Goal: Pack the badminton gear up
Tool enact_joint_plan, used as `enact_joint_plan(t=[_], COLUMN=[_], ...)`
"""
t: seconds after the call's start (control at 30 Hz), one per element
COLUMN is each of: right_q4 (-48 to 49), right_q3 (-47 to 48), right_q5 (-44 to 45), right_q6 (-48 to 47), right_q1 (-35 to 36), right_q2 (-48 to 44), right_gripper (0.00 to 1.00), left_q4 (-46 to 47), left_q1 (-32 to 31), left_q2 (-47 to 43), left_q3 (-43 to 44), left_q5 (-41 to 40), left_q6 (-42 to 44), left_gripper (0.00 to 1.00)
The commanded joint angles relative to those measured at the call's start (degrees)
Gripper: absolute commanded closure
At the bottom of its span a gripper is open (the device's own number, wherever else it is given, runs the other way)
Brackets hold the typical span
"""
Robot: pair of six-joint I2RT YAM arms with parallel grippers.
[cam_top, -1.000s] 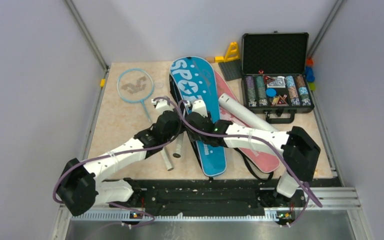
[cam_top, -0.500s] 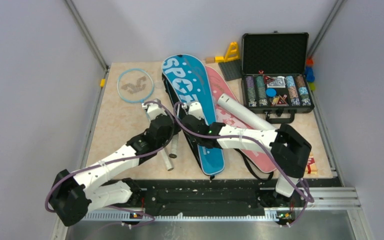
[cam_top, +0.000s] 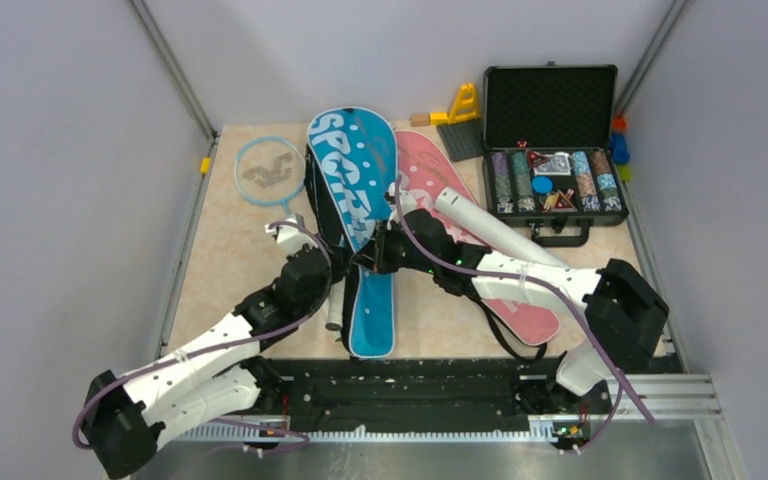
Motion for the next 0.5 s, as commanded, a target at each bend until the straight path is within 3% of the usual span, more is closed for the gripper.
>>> enact_joint_plan(t=[0.0,0.2,0.37,0.47], right_q4=[8.65,14.35,17.86,16.91], right_q3=[-3.04,-6.81,-9.58,-10.94], right_q5=[-17.91,-24.66,-26.76,-25.39], right_q6=[8.92,14.85,18.56,18.64], right_q1=[1.33,0.48,-0.18,-0.79], right_q2=[-5.27,-5.06,-4.39,-6.07], right_gripper=[1.0,1.0,1.0,1.0], left_q4=[19.82,31.07,28.08,26.09], left_q1=[0.98,0.9,0.22,-0.07], left_q2=[3.76,16.29,27.47,32.1], left_q3=[-4.06,-3.34,2.25,4.88], left_q5=[-10.62,-11.09,-18.55,-16.63], left_q6=[0.66,-4.45,-14.77,-19.67], left_gripper=[1.0,1.0,1.0,1.0])
